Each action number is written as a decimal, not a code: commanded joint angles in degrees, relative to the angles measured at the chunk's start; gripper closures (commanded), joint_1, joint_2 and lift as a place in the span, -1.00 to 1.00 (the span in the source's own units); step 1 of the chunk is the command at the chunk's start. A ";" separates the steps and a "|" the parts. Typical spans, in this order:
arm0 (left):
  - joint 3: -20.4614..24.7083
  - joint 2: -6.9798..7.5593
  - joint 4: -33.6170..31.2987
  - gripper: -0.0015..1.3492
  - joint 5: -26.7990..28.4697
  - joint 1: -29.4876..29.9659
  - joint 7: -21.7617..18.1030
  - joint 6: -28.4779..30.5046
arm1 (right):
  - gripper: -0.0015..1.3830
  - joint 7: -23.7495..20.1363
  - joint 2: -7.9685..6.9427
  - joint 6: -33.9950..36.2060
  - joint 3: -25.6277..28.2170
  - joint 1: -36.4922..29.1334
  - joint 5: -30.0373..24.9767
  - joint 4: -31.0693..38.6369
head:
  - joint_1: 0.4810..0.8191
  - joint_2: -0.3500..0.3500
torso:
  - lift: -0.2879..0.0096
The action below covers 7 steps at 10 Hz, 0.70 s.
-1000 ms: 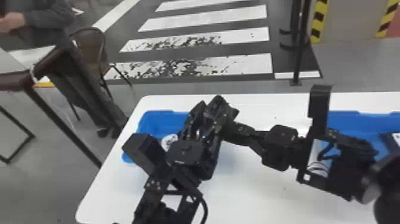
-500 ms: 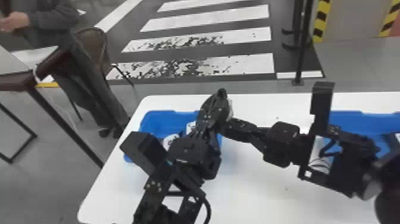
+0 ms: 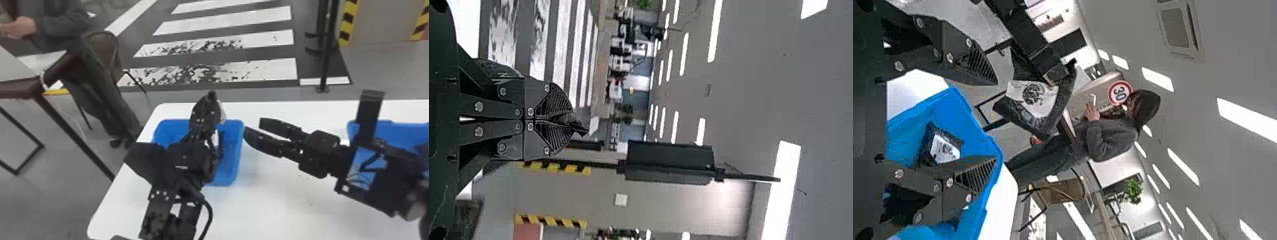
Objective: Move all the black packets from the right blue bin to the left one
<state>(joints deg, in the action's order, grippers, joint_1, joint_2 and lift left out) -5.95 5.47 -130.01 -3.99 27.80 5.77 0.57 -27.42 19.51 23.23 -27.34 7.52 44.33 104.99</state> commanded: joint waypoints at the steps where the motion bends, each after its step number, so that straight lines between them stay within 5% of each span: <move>1: 4.80 -1.33 9.15 0.80 9.59 -4.18 0.55 -0.71 | -0.84 0.00 -0.18 -0.03 4.38 -2.60 -1.03 0.26 | 0.21 0.88 | -0.01; 3: 8.92 -2.13 21.10 0.80 17.82 -8.82 1.61 -0.57 | -0.84 0.00 -0.44 0.53 9.75 -4.57 -3.31 1.53 | 0.27 0.89 | -0.01; 4: 10.63 -2.39 24.61 0.39 17.82 -9.52 1.87 -1.13 | -0.84 0.00 -0.70 2.22 13.40 -5.83 -5.83 3.08 | 0.27 0.90 | -0.01; 5: 11.55 -2.39 24.90 -0.42 13.59 -8.54 0.11 -1.56 | -0.84 0.79 -1.05 5.45 18.09 -7.94 -9.25 5.89 | 0.27 0.89 | -0.01; 6: 12.46 -2.74 24.76 -0.94 10.05 -6.99 -2.17 -5.91 | -0.84 2.55 -1.76 9.67 23.57 -10.61 -14.28 9.69 | 0.27 0.84 | -0.01; 7: 12.80 -3.27 24.33 -0.85 5.82 -5.44 -4.10 -12.38 | -0.84 4.31 -2.55 15.01 28.60 -12.44 -19.31 12.78 | 0.27 0.71 | -0.01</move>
<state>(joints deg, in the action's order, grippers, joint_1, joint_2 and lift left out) 6.59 2.48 -105.45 4.38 21.39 1.92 -7.98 -23.26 17.43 35.07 -2.00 -3.59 28.21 115.72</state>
